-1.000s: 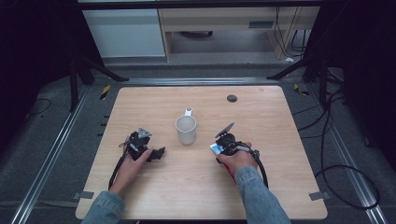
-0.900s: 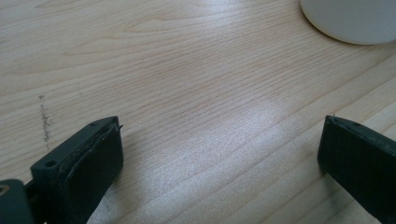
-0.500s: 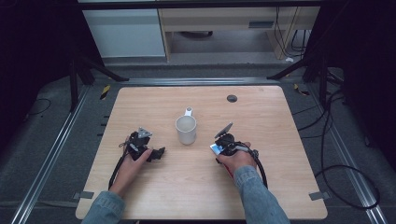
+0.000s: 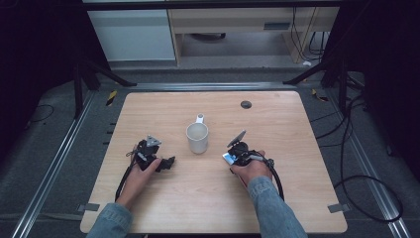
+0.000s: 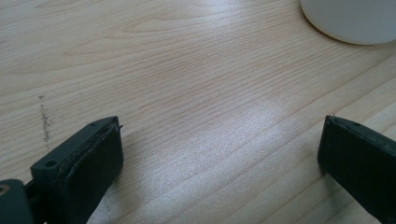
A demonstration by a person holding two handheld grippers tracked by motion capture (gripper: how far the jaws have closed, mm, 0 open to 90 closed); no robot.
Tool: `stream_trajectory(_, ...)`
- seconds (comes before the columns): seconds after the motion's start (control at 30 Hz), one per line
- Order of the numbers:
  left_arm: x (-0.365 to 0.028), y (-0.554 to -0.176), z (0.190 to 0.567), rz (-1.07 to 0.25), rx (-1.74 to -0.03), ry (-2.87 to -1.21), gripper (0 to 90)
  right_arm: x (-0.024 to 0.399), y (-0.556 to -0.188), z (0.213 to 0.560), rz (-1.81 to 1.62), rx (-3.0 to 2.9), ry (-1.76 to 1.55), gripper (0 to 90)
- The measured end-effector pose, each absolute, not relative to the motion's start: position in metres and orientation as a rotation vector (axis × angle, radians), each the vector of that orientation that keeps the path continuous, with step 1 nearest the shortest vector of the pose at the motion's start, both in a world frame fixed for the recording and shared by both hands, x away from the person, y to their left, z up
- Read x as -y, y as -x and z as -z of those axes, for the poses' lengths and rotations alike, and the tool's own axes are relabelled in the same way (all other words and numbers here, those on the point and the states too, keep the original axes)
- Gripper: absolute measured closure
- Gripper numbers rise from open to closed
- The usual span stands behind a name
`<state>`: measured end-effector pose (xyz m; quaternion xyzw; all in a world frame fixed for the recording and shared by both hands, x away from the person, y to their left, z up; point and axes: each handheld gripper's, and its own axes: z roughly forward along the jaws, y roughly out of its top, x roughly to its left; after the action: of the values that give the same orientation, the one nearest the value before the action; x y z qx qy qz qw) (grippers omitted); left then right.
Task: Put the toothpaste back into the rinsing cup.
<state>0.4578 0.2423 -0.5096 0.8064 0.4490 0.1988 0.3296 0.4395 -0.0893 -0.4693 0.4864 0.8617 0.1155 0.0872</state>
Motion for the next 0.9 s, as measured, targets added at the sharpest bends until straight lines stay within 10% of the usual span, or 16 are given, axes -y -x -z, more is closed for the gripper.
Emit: stream_trajectory(0.9, -0.2423, -0.4579, 0.5096, -0.519, -1.175, -2.109, 0.0, 0.0953, -0.4440, 0.4630, -0.354, -2.590, -1.434, 69.6)
